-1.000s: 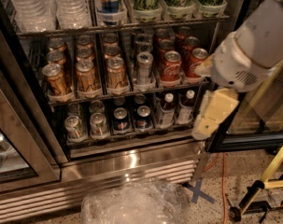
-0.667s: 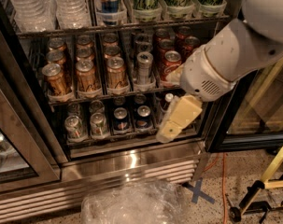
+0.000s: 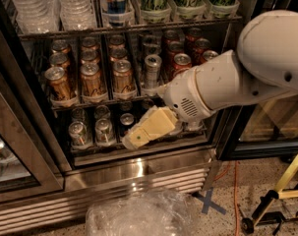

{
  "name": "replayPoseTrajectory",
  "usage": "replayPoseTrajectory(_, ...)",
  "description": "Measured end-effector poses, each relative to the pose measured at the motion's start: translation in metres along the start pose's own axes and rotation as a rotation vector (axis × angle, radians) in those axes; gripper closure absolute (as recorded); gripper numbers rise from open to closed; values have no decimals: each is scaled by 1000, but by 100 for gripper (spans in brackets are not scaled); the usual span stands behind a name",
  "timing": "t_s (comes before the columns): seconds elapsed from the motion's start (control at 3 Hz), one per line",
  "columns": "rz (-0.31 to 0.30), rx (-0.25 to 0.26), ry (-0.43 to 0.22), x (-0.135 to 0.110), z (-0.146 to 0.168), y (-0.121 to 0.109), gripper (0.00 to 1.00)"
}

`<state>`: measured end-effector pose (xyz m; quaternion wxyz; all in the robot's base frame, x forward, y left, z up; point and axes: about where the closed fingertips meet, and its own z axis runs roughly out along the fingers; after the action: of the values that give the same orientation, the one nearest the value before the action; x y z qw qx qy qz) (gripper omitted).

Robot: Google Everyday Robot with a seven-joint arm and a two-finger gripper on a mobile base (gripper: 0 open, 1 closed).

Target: Pick orange can from middle shelf of fridge

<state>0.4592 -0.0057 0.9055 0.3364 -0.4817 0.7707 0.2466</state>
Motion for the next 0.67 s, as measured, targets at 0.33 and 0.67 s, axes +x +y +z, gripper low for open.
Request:
replayPoseTrajectory(0.33,-1,-1,1,0,0,0,0)
replayPoseTrajectory(0.67,-22,-50,-45,-10,30,11,0)
